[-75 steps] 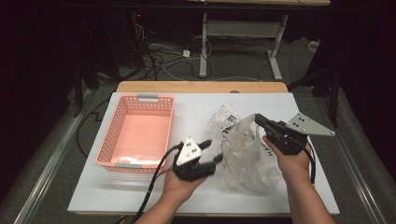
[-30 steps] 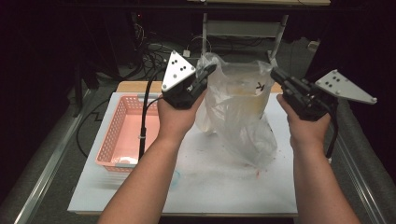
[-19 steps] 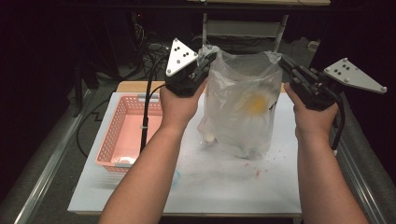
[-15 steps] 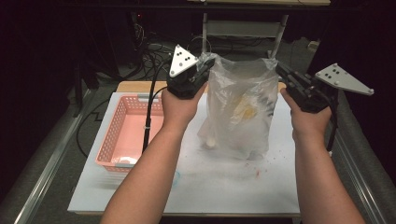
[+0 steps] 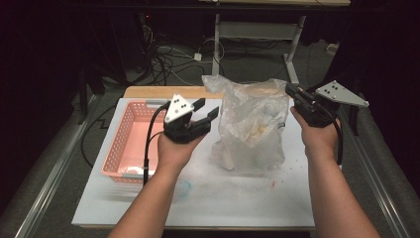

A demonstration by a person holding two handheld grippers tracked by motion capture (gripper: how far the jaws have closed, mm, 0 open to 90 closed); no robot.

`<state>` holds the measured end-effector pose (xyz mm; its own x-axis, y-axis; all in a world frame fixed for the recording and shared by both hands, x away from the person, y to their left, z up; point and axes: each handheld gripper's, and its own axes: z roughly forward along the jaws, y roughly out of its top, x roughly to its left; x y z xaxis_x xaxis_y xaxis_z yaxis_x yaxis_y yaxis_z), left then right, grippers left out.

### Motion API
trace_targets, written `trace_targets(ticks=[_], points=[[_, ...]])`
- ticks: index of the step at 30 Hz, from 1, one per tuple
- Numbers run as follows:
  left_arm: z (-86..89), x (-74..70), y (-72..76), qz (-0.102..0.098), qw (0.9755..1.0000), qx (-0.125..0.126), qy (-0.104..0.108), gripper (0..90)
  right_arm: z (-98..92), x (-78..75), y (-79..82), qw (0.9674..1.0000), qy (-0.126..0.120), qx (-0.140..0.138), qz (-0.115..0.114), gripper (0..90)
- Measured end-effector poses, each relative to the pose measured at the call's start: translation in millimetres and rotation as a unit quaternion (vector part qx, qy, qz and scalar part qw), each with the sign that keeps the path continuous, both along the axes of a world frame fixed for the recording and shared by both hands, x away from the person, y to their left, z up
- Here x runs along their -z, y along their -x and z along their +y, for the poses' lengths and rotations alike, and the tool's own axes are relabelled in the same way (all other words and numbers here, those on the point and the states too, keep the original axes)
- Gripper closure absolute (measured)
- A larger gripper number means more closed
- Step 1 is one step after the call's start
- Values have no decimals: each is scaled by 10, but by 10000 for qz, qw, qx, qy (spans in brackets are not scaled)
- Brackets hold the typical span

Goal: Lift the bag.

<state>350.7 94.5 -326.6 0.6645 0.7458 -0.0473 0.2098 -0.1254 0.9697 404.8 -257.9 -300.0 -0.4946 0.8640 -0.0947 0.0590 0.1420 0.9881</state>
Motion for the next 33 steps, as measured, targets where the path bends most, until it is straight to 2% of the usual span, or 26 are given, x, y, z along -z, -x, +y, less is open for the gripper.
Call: trace_targets(ticks=[3, 5, 7, 9, 12, 14, 19, 21, 25, 29, 33], points=[[-25, 203, 191, 171, 9997, 132, -134, 388, -7, 19, 1, 10000, 2, 24, 34, 900], [-43, 348, 277, 400, 9985, 310, -208, 342, -4, 24, 25, 10000, 36, 10, 26, 900], [-56, 488, 354, 606, 9970, 443, -165, 288, -3, 20, 66, 10000, 46, -32, -19, 900], [-46, 617, 415, 774, 9953, 564, -129, 258, -4, 2, 119, 10000, -13, -88, -26, 827], [-88, 816, 496, 957, 9928, 644, -329, 167, -9, -31, 235, 9997, -37, -218, -93, 769], [-125, 902, 527, 983, 9917, 668, -495, 142, -14, -56, 317, 9994, -45, -300, -172, 732], [-210, 1025, 573, 1096, 9895, 721, -603, 32, -50, -103, 518, 9984, -115, -449, -312, 697], [-231, 1050, 590, 1051, 9893, 735, -690, 10, -71, -120, 587, 9981, -118, -490, -346, 681], [-236, 1085, 600, 1024, 9893, 759, -712, 0, -117, -121, 704, 9977, -92, -544, -402, 660], [-255, 1137, 607, 979, 9893, 799, -729, 0, -152, -44, 755, 9978, -41, -613, -237, 617], [-287, 1175, 615, 901, 9897, 829, -749, 0, -167, 151, 761, 9983, 89, -575, -23, 542]])
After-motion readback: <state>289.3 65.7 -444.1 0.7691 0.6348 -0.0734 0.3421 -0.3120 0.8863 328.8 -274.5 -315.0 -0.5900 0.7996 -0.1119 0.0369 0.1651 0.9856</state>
